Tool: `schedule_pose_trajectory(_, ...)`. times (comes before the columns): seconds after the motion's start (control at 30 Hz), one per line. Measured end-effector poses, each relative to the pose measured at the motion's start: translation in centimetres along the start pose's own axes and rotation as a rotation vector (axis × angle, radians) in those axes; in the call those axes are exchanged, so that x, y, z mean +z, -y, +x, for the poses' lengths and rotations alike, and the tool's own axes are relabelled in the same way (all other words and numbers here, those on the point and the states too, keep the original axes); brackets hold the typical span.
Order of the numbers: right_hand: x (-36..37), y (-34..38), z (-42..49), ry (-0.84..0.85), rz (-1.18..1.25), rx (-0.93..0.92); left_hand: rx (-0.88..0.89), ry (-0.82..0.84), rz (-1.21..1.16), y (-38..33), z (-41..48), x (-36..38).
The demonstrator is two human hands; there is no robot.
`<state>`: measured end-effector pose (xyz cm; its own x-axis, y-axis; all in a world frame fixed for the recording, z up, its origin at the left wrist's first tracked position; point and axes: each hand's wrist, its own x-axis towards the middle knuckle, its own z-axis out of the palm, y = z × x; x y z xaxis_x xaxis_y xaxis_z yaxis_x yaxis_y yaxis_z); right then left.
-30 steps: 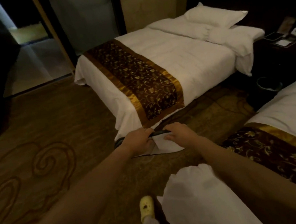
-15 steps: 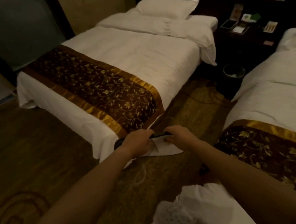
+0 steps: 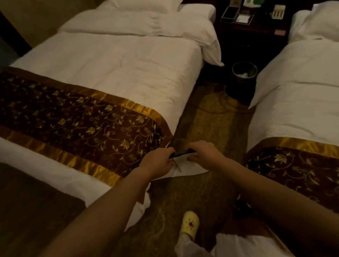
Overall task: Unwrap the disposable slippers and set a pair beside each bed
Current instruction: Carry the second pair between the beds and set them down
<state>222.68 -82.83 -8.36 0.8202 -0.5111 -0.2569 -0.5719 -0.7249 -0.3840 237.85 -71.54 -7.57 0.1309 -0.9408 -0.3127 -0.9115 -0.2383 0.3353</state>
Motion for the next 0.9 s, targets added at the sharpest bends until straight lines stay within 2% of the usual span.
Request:
schedule_pose_trajectory(0.17, -3.0, -2.7, 5.5, 0.07, -0.041, 0.019, 0.015, 0.122, -0.019, 1.2, 6.8, -2.3)
schedule_pose_trajectory(0.4, -6.4, -4.2, 11.0, 0.188, -0.276, -0.079, 0.07, 0.243, -0.028, 2.0, 13.3, -6.1)
schedule_pose_trajectory(0.53, -8.4, -5.4, 13.8, 0.124, -0.369, -0.127, 0.113, 0.25, -0.102, 1.5, 18.0, -7.2)
schedule_pose_trajectory(0.7, -10.8, -7.3, 16.9, 0.059, -0.49, -0.068, 0.097, 0.189, -0.179, 1.8, 23.4, -7.4)
schedule_pose_trajectory(0.8, -11.4, -8.3, 19.5, -0.093, -0.452, -0.001, -0.034, 0.121, -0.389, 2.8, 26.5, -6.8)
schedule_pose_trajectory(0.9, -10.2, -9.4, 21.8, -0.278, -0.215, 0.246, -0.345, 0.12, -0.901, 3.8, 29.0, -4.8)
